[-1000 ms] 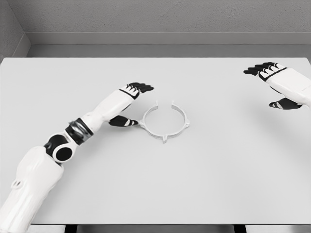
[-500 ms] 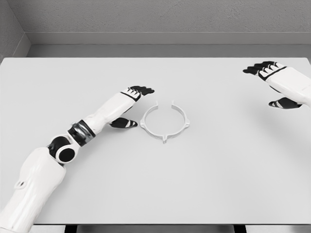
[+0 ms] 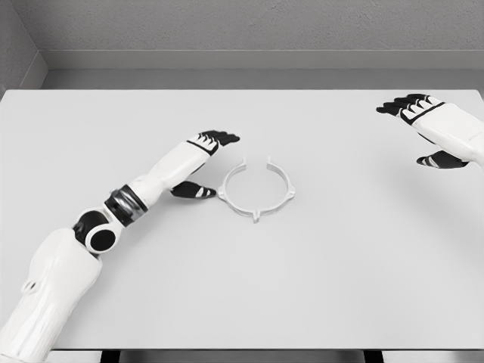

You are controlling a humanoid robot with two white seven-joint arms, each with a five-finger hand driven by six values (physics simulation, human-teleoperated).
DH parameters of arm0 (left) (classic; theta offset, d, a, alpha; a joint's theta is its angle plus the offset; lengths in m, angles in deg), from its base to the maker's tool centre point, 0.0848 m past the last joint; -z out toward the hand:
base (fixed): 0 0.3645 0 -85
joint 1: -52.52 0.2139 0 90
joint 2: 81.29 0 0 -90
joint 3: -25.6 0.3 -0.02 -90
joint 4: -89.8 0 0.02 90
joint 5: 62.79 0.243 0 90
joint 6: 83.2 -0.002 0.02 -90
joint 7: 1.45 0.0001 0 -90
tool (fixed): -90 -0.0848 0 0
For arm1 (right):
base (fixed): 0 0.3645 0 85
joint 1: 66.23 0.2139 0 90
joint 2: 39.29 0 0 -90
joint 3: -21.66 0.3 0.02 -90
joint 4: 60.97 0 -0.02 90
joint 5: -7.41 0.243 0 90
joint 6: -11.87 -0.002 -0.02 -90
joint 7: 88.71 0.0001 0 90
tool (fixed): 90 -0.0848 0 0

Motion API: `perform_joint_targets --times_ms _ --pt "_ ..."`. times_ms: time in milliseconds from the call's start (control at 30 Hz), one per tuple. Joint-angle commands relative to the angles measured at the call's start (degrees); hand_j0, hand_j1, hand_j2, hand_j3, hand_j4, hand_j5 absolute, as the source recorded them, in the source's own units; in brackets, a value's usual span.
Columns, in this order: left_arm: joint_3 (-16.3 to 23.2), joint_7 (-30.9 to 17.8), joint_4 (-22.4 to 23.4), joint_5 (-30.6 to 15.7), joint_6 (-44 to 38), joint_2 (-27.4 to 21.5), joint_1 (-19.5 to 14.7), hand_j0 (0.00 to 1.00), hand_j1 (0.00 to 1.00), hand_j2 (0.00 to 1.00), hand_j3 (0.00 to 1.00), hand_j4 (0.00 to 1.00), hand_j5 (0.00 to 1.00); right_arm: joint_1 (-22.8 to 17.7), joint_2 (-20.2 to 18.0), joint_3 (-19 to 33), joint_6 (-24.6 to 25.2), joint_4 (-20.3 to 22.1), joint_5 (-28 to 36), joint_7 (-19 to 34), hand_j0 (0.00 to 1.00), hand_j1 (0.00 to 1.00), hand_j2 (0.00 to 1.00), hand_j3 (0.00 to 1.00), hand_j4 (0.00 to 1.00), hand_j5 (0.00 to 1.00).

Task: Assemble PVC drainage pipe clamps

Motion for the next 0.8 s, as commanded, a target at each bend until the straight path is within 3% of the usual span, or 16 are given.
perform_joint_targets --times_ms 0,767 --pt "-0.04 0.03 -0.04 -0.40 -0.02 -0.03 0.00 1.00 1.00 1.00 1.00 1.00 1.00 0.00 -0.04 0.02 0.16 0.03 0.35 -0.03 1.00 1.00 1.00 1.00 1.00 1.00" --pt "0.31 0.03 0.23 0.13 -0.02 0.85 -0.70 1.00 1.00 1.00 1.00 1.00 1.00 0.00 0.14 0.02 0.16 0.21 0.35 -0.03 1.00 1.00 1.00 1.00 1.00 1.00"
